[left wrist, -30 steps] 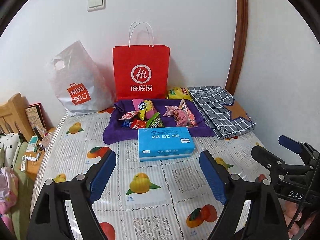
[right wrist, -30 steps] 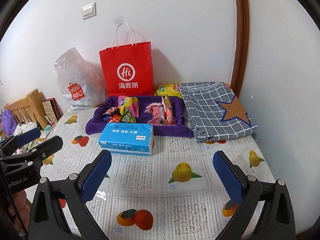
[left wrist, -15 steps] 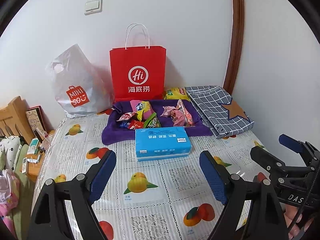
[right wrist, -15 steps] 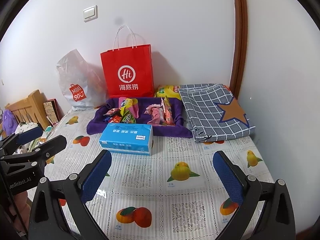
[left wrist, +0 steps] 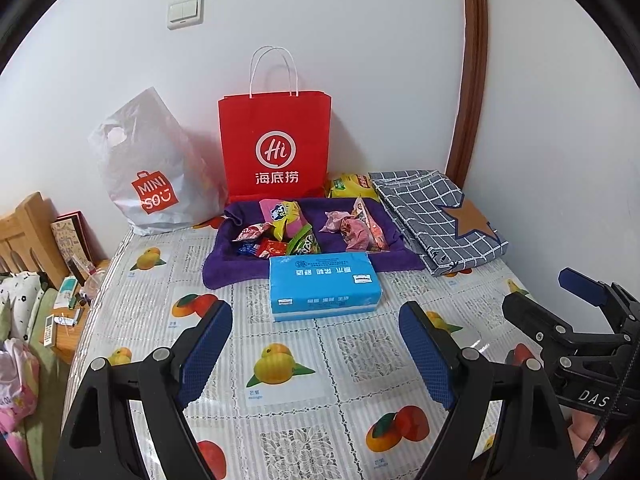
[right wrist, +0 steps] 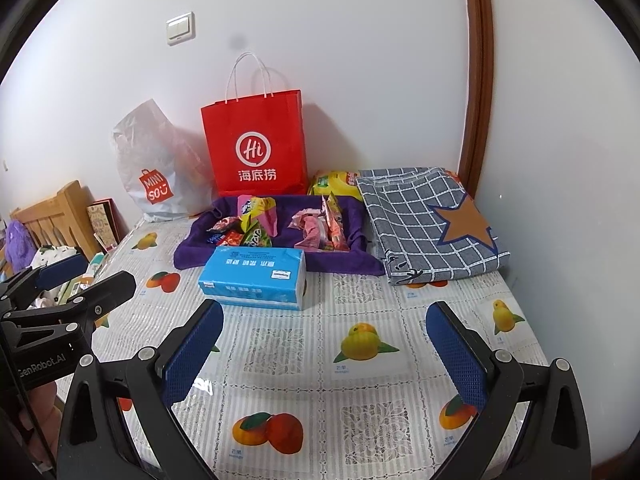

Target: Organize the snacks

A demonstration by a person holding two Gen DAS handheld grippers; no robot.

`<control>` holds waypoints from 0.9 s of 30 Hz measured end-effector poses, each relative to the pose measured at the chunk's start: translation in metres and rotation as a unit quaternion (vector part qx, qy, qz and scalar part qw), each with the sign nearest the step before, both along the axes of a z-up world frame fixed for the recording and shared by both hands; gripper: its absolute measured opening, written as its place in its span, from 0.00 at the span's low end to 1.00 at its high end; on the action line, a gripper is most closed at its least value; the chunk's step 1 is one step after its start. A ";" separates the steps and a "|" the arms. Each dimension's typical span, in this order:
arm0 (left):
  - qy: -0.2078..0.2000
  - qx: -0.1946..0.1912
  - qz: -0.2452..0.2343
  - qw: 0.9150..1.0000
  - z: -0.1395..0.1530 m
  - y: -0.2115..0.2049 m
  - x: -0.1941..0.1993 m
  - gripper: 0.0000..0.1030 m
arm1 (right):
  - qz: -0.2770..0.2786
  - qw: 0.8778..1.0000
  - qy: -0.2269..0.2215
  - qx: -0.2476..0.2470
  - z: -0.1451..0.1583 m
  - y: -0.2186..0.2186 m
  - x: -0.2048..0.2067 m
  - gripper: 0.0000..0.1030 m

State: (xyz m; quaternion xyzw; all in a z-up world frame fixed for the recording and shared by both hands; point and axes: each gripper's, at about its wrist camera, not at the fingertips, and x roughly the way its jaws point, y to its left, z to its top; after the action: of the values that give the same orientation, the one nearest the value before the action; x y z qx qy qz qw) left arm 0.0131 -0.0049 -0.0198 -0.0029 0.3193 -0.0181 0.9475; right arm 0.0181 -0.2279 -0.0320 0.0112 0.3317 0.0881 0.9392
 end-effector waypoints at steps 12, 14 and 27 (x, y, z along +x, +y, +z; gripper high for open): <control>0.001 -0.001 -0.002 1.000 0.000 0.002 0.000 0.82 | 0.002 1.000 -0.001 0.001 0.001 0.000 0.000 0.98; 0.001 -0.001 -0.002 1.000 0.000 0.002 0.000 0.82 | 0.002 1.000 -0.001 0.001 0.001 0.000 0.000 0.98; 0.001 -0.002 -0.002 1.000 0.000 0.002 0.000 0.82 | 0.003 1.000 -0.002 0.002 0.001 0.000 -0.001 0.98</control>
State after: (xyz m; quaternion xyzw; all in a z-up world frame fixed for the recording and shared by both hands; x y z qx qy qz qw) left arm 0.0130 -0.0025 -0.0199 -0.0041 0.3204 -0.0205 0.9470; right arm 0.0174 -0.2278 -0.0313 0.0122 0.3296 0.0918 0.9396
